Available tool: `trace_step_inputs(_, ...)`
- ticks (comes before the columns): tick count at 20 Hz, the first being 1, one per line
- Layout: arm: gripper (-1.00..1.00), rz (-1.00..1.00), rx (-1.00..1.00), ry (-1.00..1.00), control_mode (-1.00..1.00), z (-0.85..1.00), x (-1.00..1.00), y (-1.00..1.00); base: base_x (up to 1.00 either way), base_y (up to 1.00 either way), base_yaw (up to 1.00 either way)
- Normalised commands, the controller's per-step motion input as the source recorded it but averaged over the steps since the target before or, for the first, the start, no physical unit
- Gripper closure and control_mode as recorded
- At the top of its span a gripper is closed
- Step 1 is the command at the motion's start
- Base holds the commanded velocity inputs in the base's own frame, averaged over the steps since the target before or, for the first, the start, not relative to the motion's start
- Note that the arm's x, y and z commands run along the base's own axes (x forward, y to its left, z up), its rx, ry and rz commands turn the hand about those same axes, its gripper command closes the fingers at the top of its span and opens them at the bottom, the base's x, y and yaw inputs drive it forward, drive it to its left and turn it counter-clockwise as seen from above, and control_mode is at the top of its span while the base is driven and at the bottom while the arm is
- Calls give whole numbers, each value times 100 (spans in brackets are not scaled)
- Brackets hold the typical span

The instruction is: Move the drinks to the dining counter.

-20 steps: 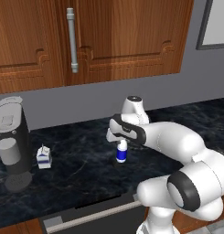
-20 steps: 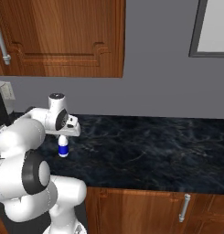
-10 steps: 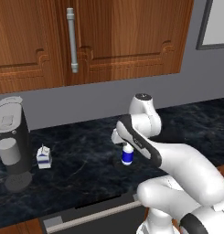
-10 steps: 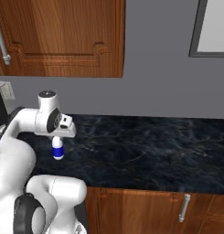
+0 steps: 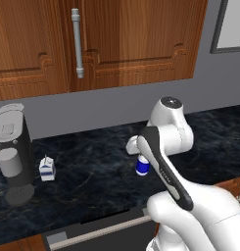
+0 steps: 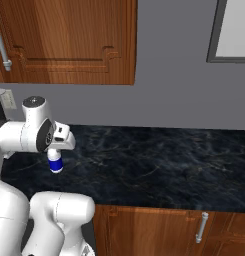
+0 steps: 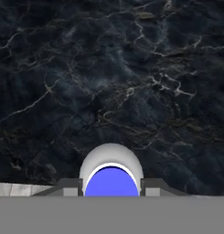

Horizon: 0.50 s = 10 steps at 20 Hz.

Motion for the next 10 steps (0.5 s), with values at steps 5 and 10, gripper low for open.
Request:
trace_step_inputs(5, 100, 0, 0, -1, -100, 78, -52, -19, 0, 0, 0)
trace_step_inputs(10, 100, 0, 0, 0, -100, 58, -40, -27, 0, 0, 0)
